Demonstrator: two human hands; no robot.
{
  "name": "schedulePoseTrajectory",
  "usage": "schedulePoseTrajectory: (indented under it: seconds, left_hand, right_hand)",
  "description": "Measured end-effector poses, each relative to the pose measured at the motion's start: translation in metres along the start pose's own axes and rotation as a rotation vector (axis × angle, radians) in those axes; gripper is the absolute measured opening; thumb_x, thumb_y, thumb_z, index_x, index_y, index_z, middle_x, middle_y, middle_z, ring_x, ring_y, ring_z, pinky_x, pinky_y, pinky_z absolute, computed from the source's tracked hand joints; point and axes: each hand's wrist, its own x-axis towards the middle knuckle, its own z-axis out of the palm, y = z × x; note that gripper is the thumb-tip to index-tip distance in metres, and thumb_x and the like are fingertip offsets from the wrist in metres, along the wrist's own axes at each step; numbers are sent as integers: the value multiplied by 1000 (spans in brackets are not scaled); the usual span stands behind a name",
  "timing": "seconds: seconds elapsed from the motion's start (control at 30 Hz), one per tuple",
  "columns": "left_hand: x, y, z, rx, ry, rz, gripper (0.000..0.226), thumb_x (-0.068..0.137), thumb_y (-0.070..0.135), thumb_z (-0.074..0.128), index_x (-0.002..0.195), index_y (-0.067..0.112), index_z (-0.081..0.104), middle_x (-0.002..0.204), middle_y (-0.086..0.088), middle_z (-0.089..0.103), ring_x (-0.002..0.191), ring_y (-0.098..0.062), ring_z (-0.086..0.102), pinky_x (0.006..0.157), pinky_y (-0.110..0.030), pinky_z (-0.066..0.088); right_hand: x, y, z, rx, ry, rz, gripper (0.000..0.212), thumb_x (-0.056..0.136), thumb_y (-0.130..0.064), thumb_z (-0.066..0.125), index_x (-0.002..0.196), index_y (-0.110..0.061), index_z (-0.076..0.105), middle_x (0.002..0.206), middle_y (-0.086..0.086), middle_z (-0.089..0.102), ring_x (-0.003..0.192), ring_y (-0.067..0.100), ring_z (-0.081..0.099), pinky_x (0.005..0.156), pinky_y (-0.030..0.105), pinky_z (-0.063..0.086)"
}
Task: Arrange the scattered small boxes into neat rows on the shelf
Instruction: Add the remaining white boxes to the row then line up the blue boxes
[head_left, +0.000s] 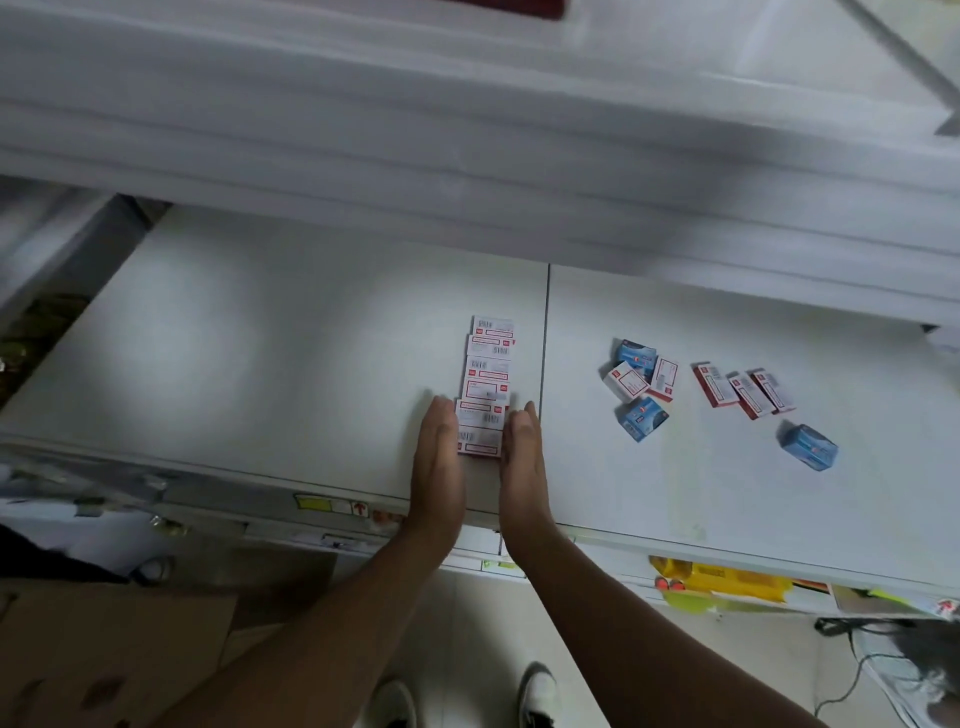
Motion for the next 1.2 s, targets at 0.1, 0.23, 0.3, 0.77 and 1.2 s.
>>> schedulePoseTrajectory:
  seconds: [0.1, 0.23, 0.3, 0.77, 1.2]
  left_hand:
    - [3, 4, 4, -2, -16, 19, 49, 114, 46, 40, 160, 29, 46, 153, 8, 59, 139, -11, 57, 119, -35, 45]
    - [10, 13, 11, -15, -27, 20, 46, 115, 47, 38, 153, 28, 54, 144, 7, 66, 133, -10, 62, 114, -33, 49]
    - [15, 15, 15, -21, -47, 17, 48, 114, 49, 38, 150, 26, 58, 141, 6, 69, 131, -12, 64, 116, -39, 48]
    - [57, 16, 33, 5, -27, -12, 69, 96, 66, 41, 151, 29, 56, 142, 5, 68, 132, -18, 64, 117, -49, 48]
    - [43, 51, 22, 132, 66, -17, 40, 112, 44, 36, 135, 21, 60, 124, 11, 68, 112, -5, 63, 96, -18, 42]
  right_hand:
    - [1, -5, 3, 8, 5, 5, 78, 92, -80, 39, 159, -39, 39, 157, -12, 51, 145, 13, 47, 124, 46, 35]
    - [9, -9, 6, 12, 9, 9, 77, 89, -81, 37, 156, -43, 42, 152, -16, 55, 142, 10, 49, 124, 48, 34]
    - [15, -10, 7, 14, 19, -1, 72, 92, -77, 37, 154, -41, 46, 148, -15, 59, 139, 9, 52, 124, 46, 36]
    - [55, -28, 3, -101, -14, -9, 79, 95, -75, 31, 162, -33, 33, 160, -9, 47, 148, 13, 43, 127, 47, 29]
    - [51, -48, -7, -311, -32, -94, 51, 110, -52, 36, 152, -26, 49, 143, -16, 58, 131, 8, 54, 118, 35, 38]
